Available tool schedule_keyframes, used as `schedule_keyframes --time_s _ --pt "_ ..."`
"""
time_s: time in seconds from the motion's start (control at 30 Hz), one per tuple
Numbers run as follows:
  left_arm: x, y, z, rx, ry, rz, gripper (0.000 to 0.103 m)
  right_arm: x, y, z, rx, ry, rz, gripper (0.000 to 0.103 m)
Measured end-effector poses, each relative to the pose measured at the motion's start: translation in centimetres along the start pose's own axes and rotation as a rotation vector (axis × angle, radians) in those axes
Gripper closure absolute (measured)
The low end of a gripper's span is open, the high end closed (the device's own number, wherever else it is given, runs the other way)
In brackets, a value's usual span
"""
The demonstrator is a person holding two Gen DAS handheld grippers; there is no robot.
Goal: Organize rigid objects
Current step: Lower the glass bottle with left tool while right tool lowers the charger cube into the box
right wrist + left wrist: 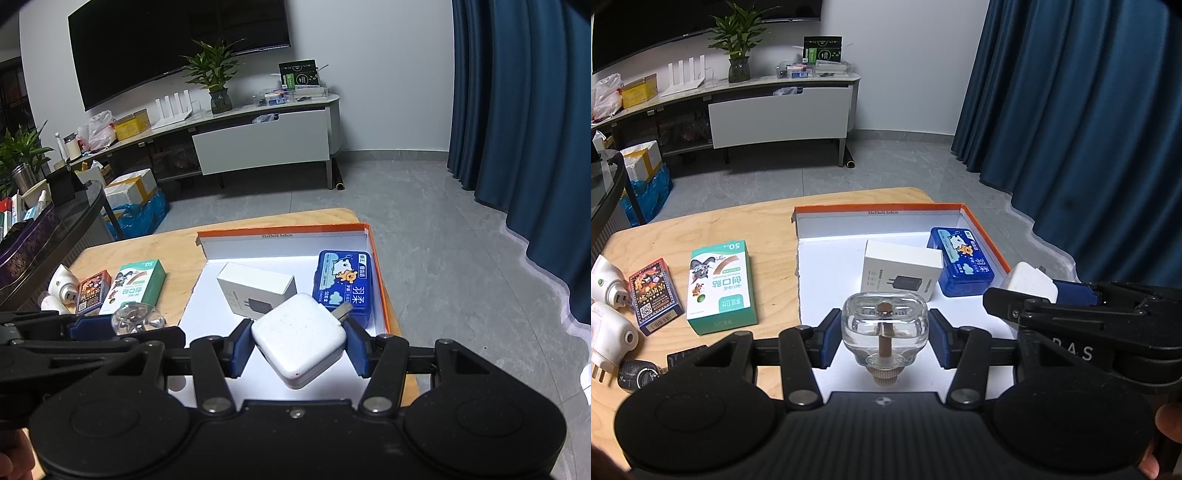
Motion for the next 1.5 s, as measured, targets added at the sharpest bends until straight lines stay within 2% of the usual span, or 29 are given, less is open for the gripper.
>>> schedule_keyframes --time_s 0.63,1.5 --pt "0.4 -0.4 0.0 0.001 -0.008 0.008 0.053 0.8 -0.7 0.0 0.006 -0.003 0.014 0.039" --pt "1.4 -3.1 -1.6 0.033 -0.045 0.076 0.053 -0.1 -3.5 -1.4 -0.003 -0.013 0.085 0.039"
Point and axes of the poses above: each gripper's, at about its wrist camera, not at the fingertips, and y roughly against the way its jaws point, z to its left, x to its underside, the point moved 6 cm from there along -y, roughly the way its jaws point, and after that the axes turned 12 degrees about y, right-handed, at the moved point
